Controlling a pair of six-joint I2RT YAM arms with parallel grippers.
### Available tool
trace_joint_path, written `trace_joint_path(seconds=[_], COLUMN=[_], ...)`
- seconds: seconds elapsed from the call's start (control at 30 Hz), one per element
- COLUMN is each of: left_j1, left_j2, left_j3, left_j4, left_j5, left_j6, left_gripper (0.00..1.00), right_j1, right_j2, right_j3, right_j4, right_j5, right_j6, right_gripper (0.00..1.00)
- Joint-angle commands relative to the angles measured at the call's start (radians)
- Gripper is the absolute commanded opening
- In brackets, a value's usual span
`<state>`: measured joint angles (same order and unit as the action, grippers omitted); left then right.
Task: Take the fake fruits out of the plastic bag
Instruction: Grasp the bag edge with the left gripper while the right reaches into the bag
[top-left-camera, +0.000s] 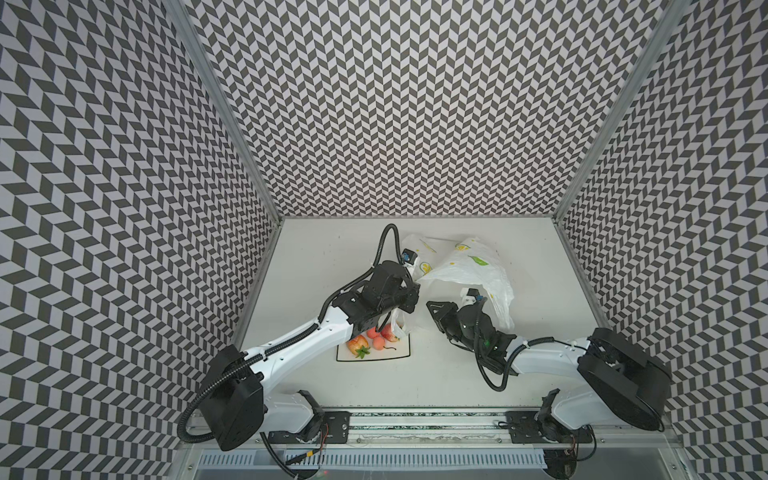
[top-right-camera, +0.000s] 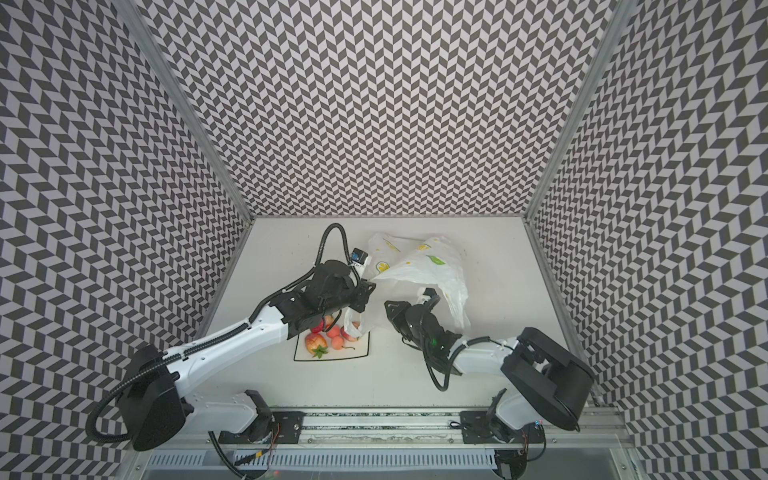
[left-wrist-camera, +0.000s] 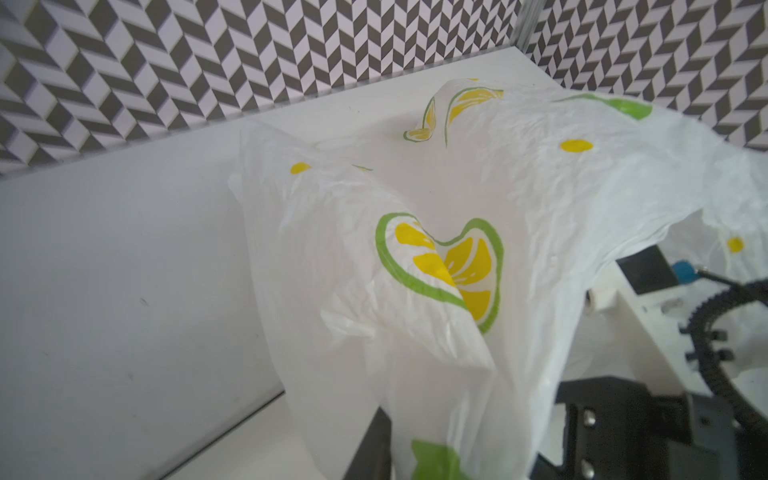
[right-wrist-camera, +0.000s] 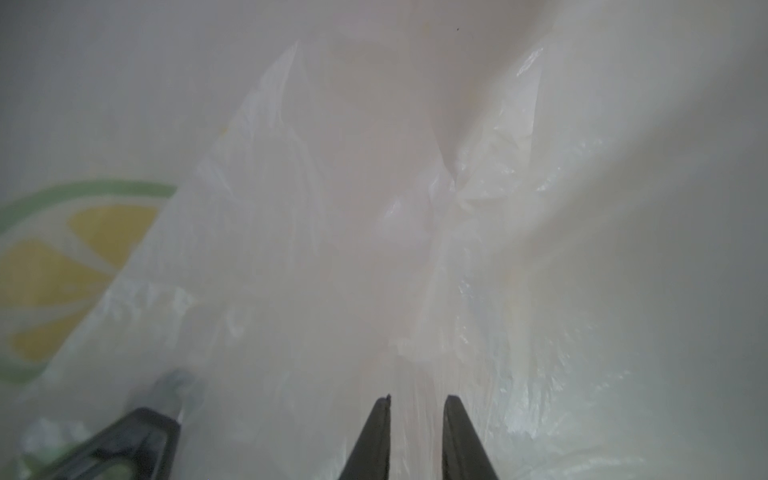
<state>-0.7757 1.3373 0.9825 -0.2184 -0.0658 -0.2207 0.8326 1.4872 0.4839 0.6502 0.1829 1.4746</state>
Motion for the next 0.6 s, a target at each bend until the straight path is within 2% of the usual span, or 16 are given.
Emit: trace_joint_path(seconds=[0.0,0.07,0.1,0.37,0.57], left_j1=[-0.001,-0.007,-0.013,-0.093,-0.138], left_j2=[-0.009,-0.013,-0.017,-0.050,-0.033], left_j3=[0.036,0.035,0.035,0.006,0.012], left_j4=[0.046,0.060,0.067,0.159,0.188], left_j5=[0.044,0.073,0.081,0.090,0.095], left_j6=[-0.013,-0.036,-0.053,-0.201,-0.228], left_gripper=[0.08,0.01,0.00,0.00,0.00], right_j1=[-0.047,-0.081,-0.103,-0.257,-0.354], right_j2=[0.036,0.053,0.064,0.127,0.157], right_j3=[0.029,0.033,0.035,0.031,0.020], right_j4=[0.113,0.128,0.133,0.191,0.235], right_j5=[0.011,0.016,0.014,-0.028,-0.031], right_j6=[0.109,0.113,0.110,0.114,0.128], right_gripper=[0.25,0.26,0.28,0.44,0.56])
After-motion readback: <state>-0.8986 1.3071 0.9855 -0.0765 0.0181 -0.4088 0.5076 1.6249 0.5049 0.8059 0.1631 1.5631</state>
